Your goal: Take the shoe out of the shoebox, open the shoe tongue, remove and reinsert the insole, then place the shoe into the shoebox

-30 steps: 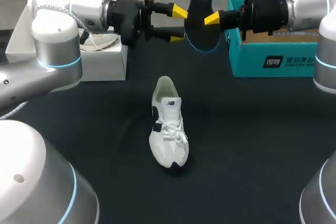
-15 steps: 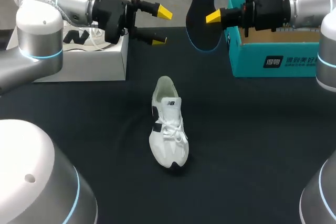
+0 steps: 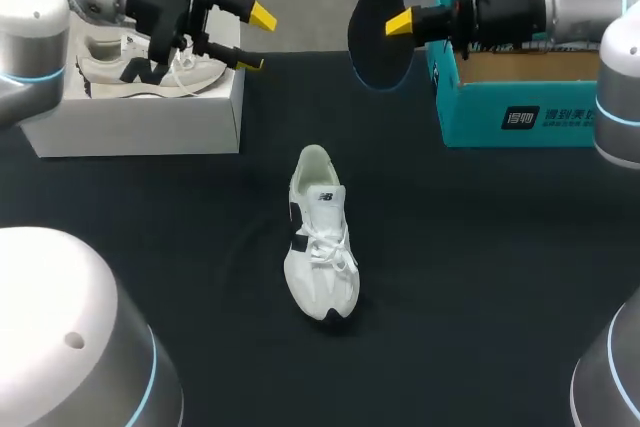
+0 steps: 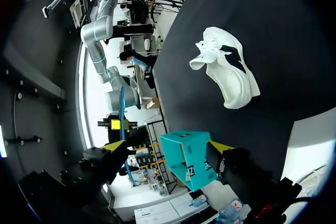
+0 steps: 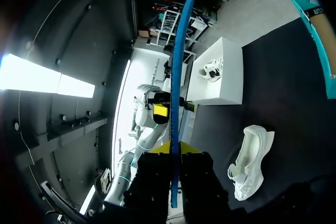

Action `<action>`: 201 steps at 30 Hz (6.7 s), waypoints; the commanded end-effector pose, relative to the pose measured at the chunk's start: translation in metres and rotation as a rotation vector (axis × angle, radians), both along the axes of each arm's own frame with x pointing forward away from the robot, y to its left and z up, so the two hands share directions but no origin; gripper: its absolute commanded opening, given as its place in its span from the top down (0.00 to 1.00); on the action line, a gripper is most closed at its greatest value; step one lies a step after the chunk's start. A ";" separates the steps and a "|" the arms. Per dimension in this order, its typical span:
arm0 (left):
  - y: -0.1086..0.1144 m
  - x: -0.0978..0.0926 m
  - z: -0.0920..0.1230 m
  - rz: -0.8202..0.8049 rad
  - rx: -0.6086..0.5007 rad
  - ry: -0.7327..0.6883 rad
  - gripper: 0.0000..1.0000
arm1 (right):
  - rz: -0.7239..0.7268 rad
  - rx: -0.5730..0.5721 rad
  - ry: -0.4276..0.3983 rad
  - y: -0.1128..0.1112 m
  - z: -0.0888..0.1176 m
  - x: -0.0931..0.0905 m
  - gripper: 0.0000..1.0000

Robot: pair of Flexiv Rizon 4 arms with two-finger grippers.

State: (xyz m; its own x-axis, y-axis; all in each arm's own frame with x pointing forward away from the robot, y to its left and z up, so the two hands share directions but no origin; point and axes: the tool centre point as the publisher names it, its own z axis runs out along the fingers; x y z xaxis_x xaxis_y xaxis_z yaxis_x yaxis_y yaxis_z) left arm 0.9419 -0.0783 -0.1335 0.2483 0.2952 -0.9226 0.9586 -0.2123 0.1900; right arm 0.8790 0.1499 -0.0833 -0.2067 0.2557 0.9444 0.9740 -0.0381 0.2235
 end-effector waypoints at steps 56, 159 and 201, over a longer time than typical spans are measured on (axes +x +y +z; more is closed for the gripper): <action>0.078 0.042 0.002 -0.143 0.055 0.012 0.00 | 0.013 -0.047 -0.213 0.044 0.012 0.044 1.00; 0.078 0.042 0.002 -0.143 0.055 0.012 0.00 | -0.081 -0.017 -0.430 0.111 -0.206 0.002 1.00; 0.078 0.042 0.002 -0.143 0.055 0.012 0.00 | 0.058 -0.101 -0.404 0.106 -0.212 -0.001 1.00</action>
State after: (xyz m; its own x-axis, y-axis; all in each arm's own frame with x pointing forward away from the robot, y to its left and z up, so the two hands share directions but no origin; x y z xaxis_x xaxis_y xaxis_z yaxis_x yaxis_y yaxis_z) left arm 0.9833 -0.0013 -0.1320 0.2791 0.3061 -0.9102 0.9209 -0.3539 0.1634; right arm 0.8803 0.2526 -0.2934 -0.5751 0.3106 0.7569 0.8060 0.0565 0.5892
